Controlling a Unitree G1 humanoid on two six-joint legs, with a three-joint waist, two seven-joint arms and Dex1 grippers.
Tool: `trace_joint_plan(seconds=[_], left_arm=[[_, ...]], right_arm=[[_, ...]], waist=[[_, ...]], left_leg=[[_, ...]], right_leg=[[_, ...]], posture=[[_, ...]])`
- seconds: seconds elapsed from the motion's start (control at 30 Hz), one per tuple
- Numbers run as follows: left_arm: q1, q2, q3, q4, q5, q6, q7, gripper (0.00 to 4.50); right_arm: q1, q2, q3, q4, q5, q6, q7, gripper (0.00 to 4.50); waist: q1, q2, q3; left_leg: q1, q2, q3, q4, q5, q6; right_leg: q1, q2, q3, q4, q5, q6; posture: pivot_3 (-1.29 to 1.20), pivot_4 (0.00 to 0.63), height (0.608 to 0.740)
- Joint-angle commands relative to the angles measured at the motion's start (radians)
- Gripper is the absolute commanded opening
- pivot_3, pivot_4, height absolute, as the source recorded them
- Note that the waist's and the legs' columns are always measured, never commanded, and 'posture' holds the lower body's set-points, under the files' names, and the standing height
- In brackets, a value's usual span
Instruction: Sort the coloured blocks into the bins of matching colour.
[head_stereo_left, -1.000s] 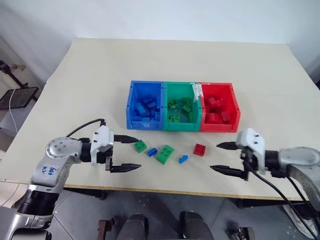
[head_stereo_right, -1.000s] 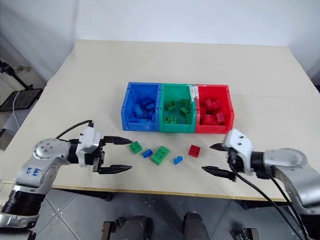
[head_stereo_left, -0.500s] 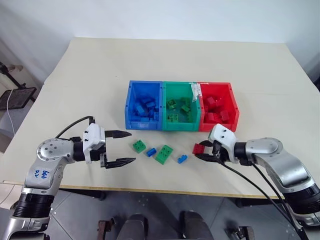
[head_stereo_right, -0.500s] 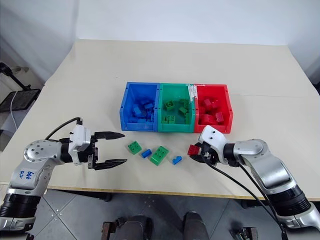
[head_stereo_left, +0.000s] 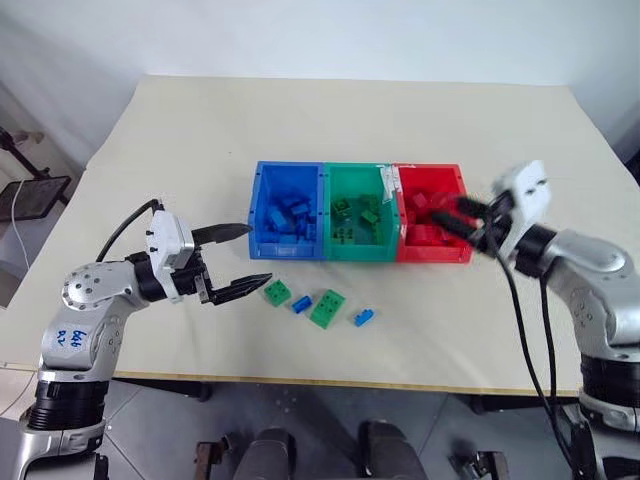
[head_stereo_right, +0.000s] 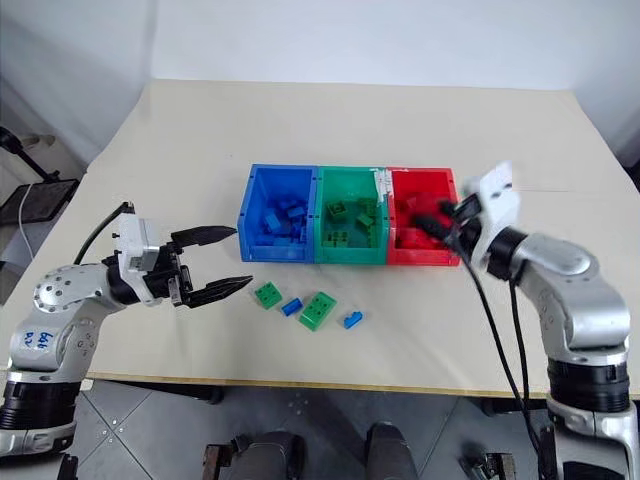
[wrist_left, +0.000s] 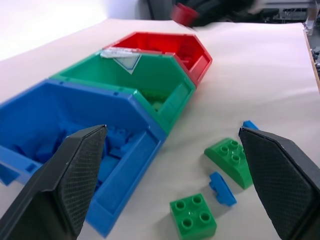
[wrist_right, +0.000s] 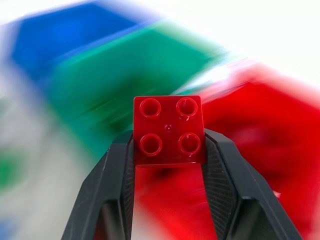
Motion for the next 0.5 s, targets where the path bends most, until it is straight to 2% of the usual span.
trace_joint_plan(seconds=[0.03, 0.13, 0.23, 0.3, 0.5], left_arm=[[0.023, 0.016, 0.008, -0.037, -0.008, -0.002, -0.011, 4.50], [0.029, 0.020, 0.005, -0.035, 0.000, -0.003, -0.015, 4.50], [0.040, 0.030, -0.002, -0.041, -0.002, 0.009, -0.032, 4.50], [0.046, 0.035, -0.005, -0.043, -0.002, 0.011, -0.041, 4.50], [0.043, 0.066, -0.064, -0.033, 0.023, -0.018, -0.119, 4.50]], right_arm=[[-0.053, 0.006, -0.001, 0.107, -0.042, -0.038, -0.045, 1.81], [-0.084, 0.021, 0.022, 0.142, -0.044, -0.090, -0.009, 2.78], [-0.032, 0.004, 0.009, 0.071, 0.004, -0.081, 0.043, 3.68], [0.012, -0.008, -0.012, 0.025, 0.035, -0.076, 0.076, 4.43], [0.414, -0.164, -0.110, -0.153, 0.040, -0.294, 0.361, 4.48]], waist=[[-0.001, 0.000, 0.000], [-0.005, 0.000, 0.000], [-0.005, 0.000, 0.000], [-0.004, 0.000, 0.000], [0.016, 0.000, 0.000]], left_leg=[[0.000, 0.000, 0.000, -0.001, 0.000, 0.000], [0.000, 0.000, 0.000, -0.001, 0.000, 0.000], [0.000, 0.000, 0.000, -0.001, 0.000, 0.000], [0.000, 0.000, 0.000, -0.001, 0.000, 0.000], [-0.002, -0.001, -0.002, -0.001, -0.001, 0.001]], right_leg=[[0.000, 0.000, 0.000, 0.000, 0.000, 0.000], [-0.001, 0.000, 0.000, 0.000, 0.000, 0.000], [-0.001, 0.000, 0.000, 0.000, 0.000, 0.000], [0.000, 0.000, 0.000, 0.000, 0.000, 0.000], [0.001, 0.000, -0.002, -0.003, 0.000, 0.000]], posture=[[0.00, 0.150, 0.740], [0.00, 0.150, 0.740], [0.00, 0.150, 0.740], [0.00, 0.150, 0.740], [0.00, 0.150, 0.740]])
